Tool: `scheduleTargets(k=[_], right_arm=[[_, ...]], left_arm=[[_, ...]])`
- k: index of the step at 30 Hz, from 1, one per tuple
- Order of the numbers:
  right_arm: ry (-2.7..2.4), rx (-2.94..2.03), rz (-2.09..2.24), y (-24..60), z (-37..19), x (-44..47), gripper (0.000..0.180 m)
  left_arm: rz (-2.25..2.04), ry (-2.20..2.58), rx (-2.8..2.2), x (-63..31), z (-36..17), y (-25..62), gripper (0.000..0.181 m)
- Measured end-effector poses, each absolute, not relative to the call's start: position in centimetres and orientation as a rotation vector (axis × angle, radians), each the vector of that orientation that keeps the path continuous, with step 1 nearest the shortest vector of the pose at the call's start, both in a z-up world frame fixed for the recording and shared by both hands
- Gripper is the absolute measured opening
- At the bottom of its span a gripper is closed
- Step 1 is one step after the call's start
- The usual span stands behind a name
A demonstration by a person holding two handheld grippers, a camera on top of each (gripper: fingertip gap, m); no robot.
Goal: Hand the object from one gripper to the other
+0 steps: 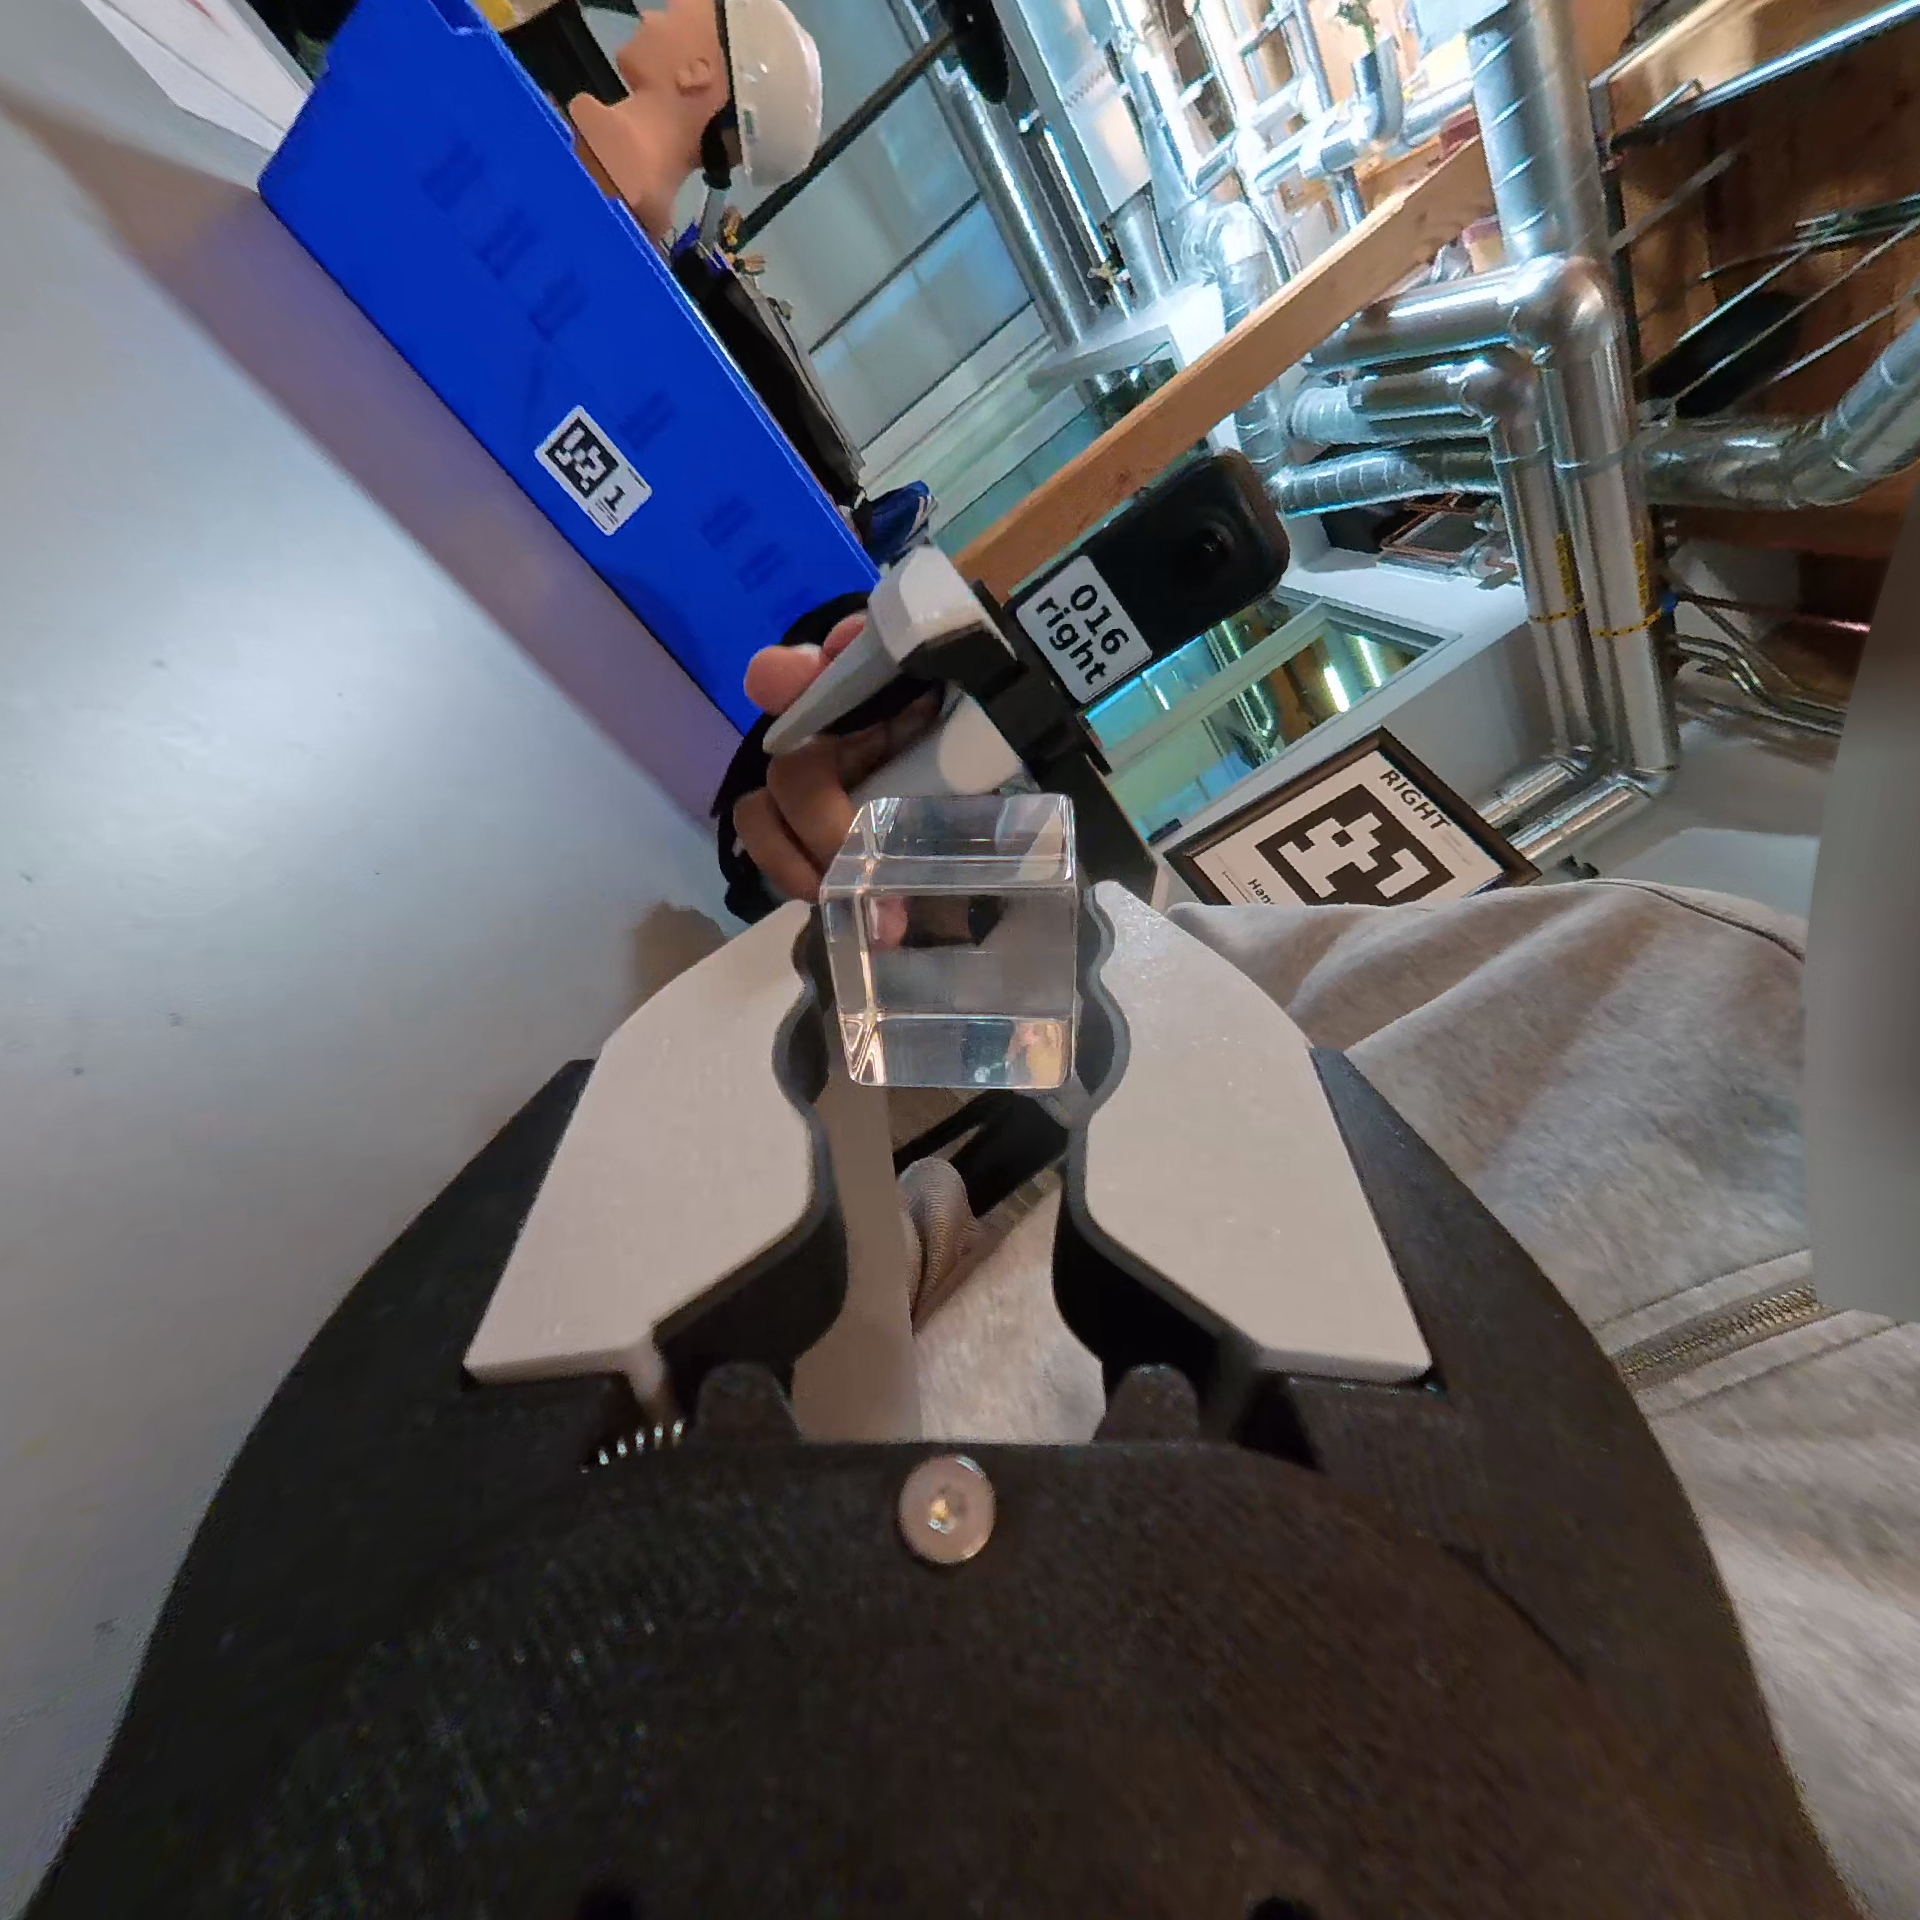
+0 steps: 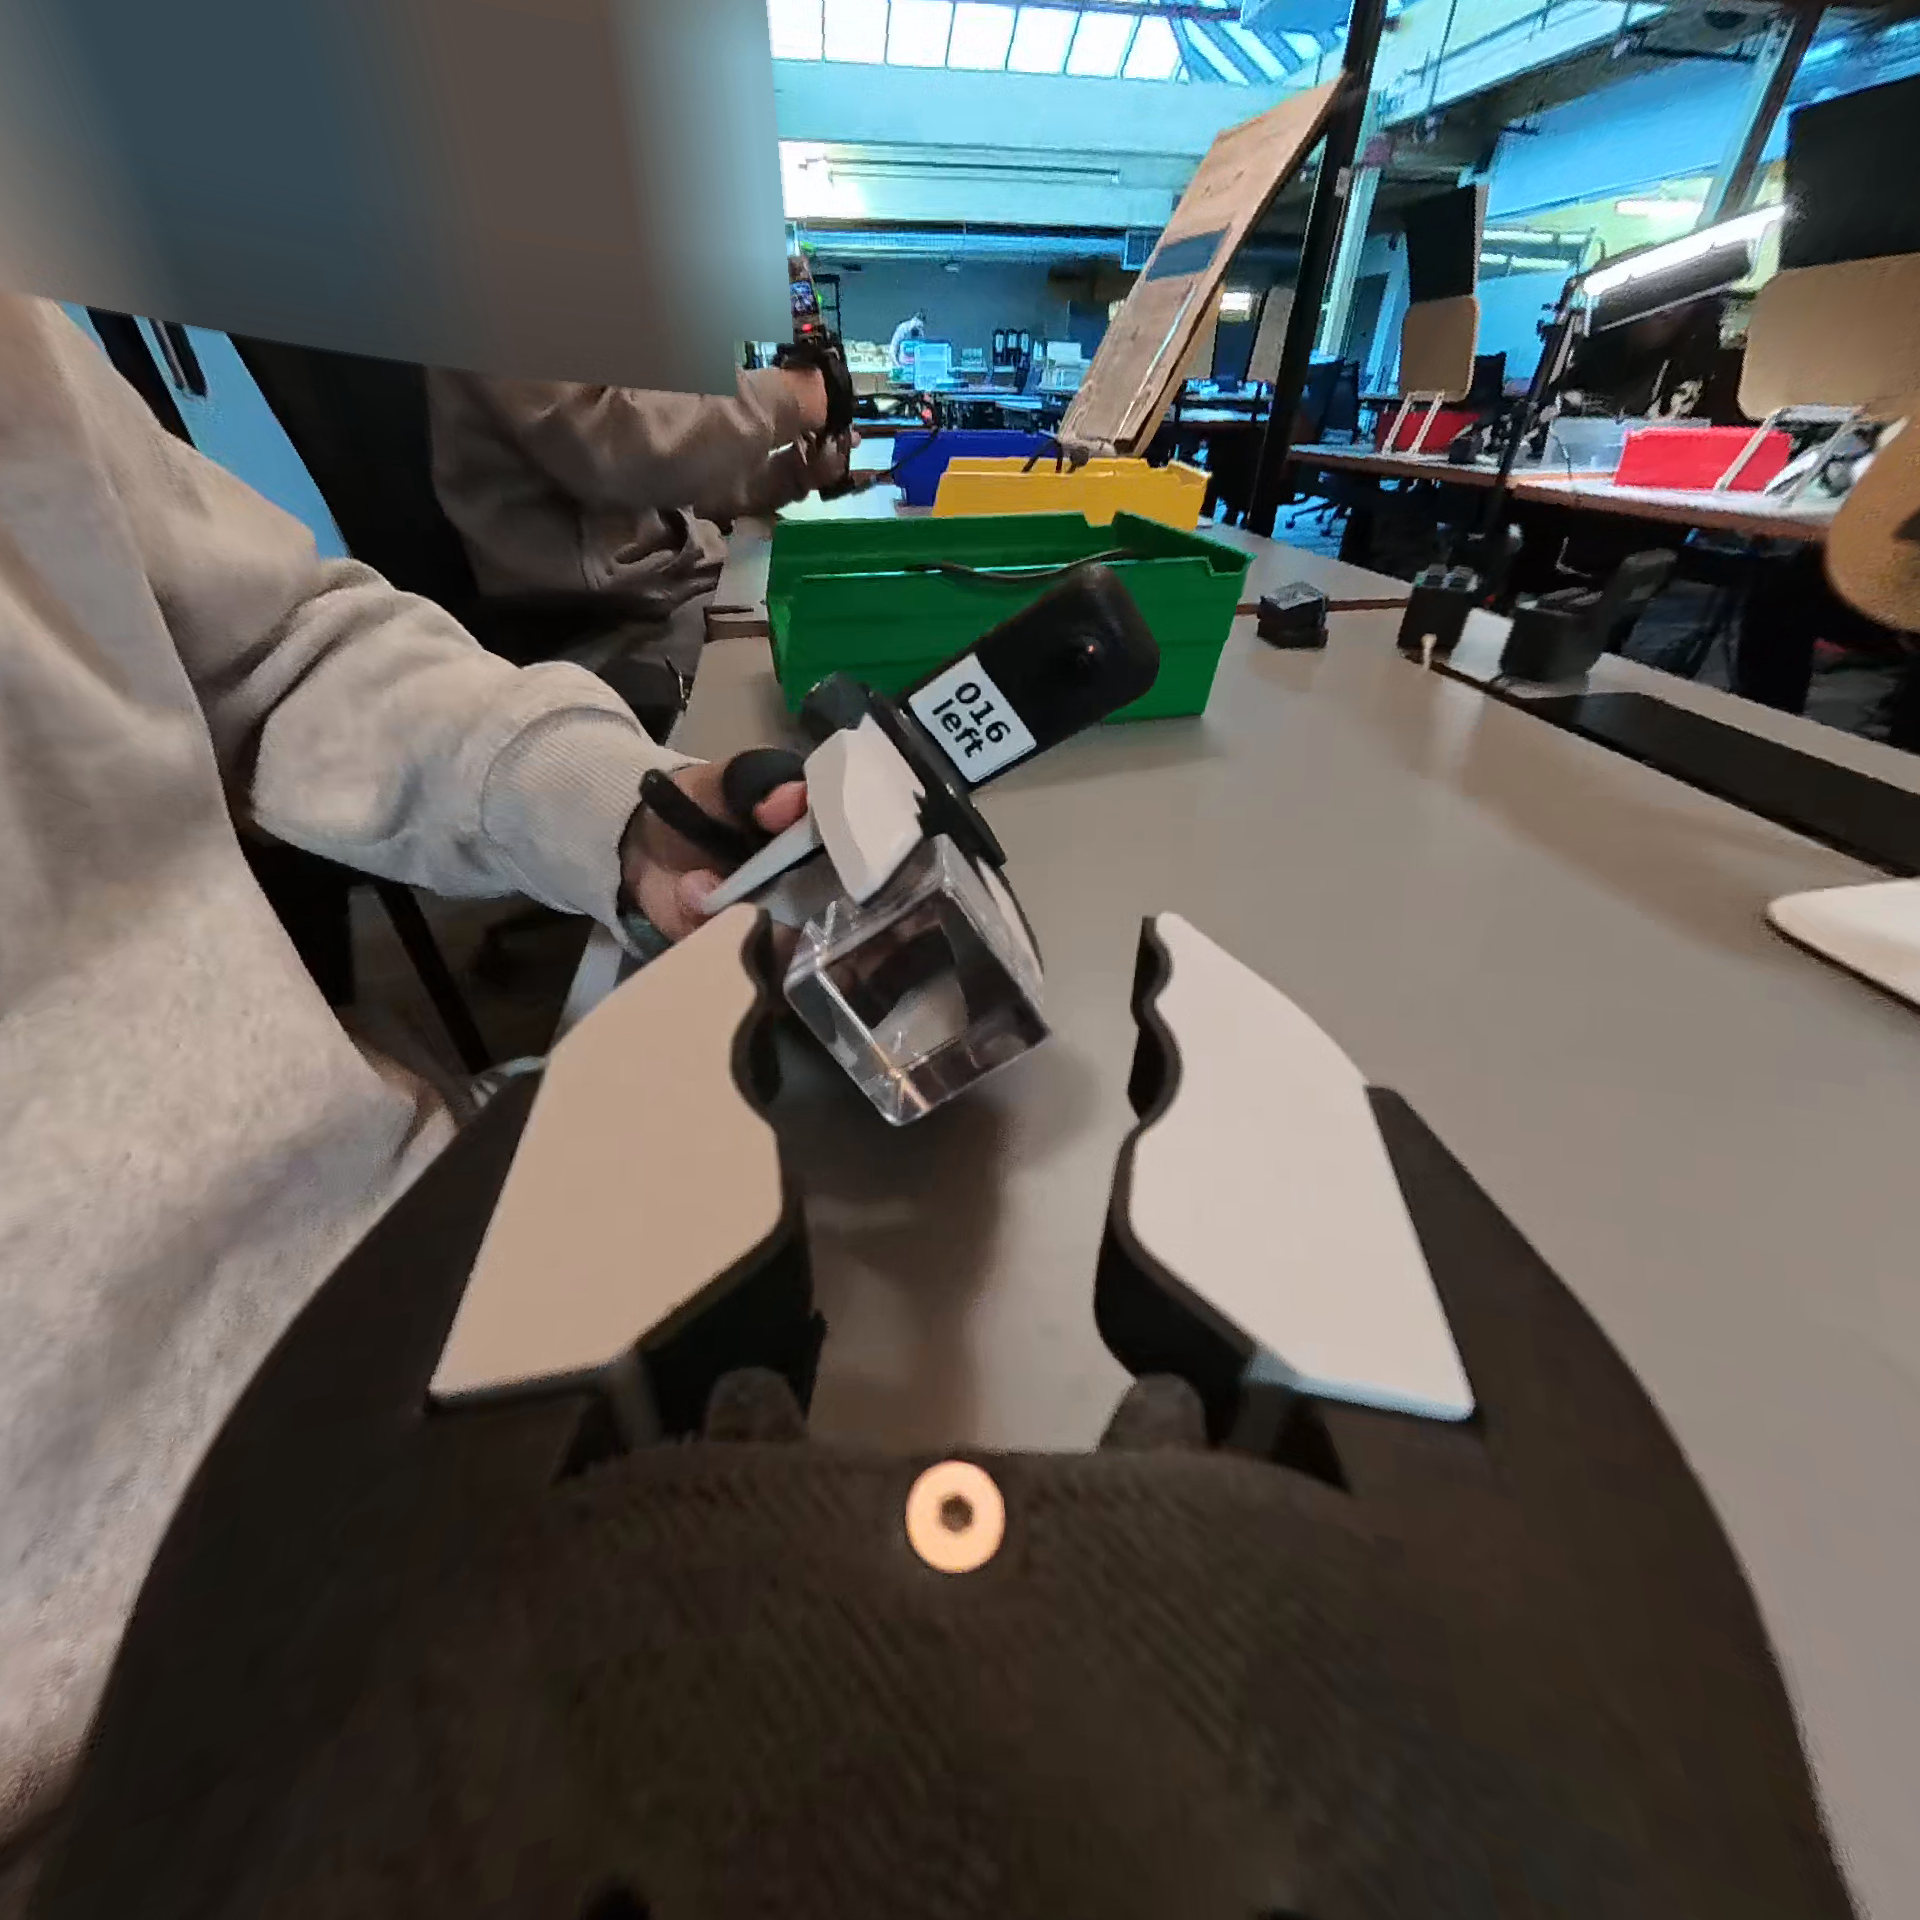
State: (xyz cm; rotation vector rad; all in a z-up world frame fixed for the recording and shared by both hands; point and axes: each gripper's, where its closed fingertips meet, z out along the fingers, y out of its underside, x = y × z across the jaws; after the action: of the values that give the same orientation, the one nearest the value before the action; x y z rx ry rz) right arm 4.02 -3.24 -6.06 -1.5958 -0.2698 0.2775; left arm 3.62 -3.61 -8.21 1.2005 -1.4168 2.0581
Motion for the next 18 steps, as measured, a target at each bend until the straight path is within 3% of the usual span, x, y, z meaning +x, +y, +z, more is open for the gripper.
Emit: scheduleTargets(k=[6, 18], right_arm=[[-0.269, -1.571, 0.292, -3.4, -5.8, 4.2, 0.077], [-0.643, -1.706, -0.108, -3.0, -8.6, 1.5, 0.062]], left_arm=[[2.045, -1.38, 1.217, 3.8, -8.3, -3.2, 0.046], [1.913, -1.37, 1.133, 2.4, -8.6, -5.0, 0.047]])
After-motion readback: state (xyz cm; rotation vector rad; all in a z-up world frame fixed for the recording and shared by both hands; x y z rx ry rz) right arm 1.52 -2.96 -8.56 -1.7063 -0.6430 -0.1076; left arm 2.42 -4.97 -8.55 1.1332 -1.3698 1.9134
